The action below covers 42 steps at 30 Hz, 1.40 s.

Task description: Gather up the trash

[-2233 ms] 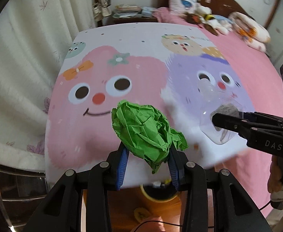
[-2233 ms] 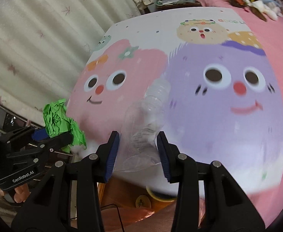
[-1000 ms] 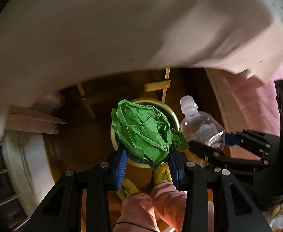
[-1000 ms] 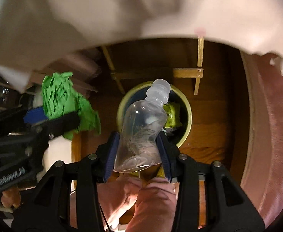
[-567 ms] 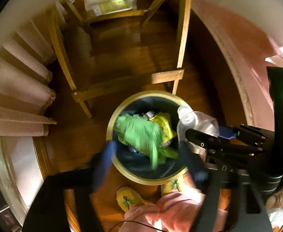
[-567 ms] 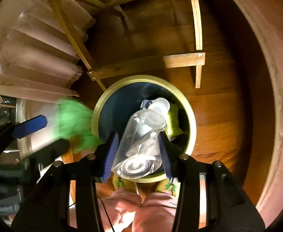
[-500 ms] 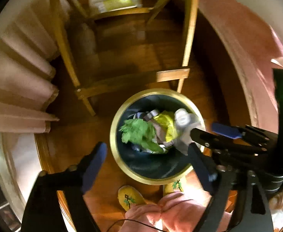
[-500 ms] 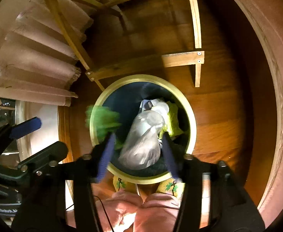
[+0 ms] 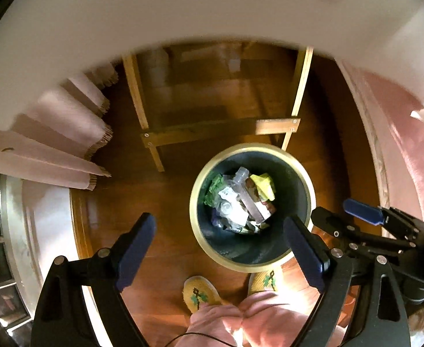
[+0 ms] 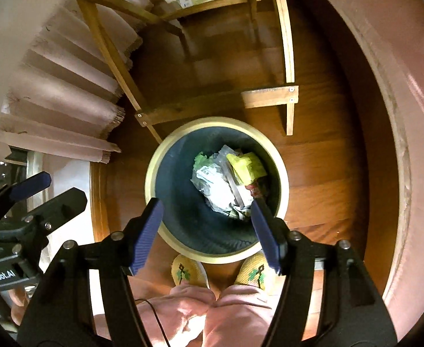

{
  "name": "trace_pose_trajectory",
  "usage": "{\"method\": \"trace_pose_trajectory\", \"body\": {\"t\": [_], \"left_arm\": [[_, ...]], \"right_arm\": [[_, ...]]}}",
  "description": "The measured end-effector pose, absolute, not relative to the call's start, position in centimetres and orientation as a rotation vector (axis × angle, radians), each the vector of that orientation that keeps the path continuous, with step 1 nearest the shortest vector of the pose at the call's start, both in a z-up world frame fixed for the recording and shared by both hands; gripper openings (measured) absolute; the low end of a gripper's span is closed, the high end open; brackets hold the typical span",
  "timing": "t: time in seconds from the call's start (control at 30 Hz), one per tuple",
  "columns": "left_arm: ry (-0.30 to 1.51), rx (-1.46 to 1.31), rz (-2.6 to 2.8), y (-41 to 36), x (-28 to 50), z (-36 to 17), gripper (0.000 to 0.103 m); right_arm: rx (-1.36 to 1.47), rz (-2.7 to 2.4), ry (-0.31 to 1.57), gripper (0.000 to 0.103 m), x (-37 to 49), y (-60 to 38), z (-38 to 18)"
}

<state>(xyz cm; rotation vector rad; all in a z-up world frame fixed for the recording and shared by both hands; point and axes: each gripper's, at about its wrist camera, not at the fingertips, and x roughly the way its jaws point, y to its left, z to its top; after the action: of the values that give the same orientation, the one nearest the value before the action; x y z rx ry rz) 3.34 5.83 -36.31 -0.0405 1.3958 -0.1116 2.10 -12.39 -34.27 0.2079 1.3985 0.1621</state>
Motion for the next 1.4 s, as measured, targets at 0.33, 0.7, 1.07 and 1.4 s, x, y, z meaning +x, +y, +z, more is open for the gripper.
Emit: {"method": "trace_pose_trajectory", "body": {"t": [0.33,0.7,1.07,1.4], "left_arm": [[1.341,-0.054,-0.085,6.7,3.2,-27.7,0.091],[1.261,-0.068,-0.084,7.4,3.0,-16.0,0.091],[1.178,-0.088,-0.093,8.0,2.1,-5.0,0.091],[1.056,-0.093,-0.066,8.7,2.3,4.1,0.091]], "right_arm": [[0.208,0.126,1.344,0.066,1.8,-12.1,-26.1],[0.215,0.121,1.271,0.068,0.8,-11.3,-15.8],[0.182,0.157,1.170,0.069,0.6,-10.9,-4.0],[0.129,0.179,1.069,0.069,1.0,-10.2,6.2]]}}
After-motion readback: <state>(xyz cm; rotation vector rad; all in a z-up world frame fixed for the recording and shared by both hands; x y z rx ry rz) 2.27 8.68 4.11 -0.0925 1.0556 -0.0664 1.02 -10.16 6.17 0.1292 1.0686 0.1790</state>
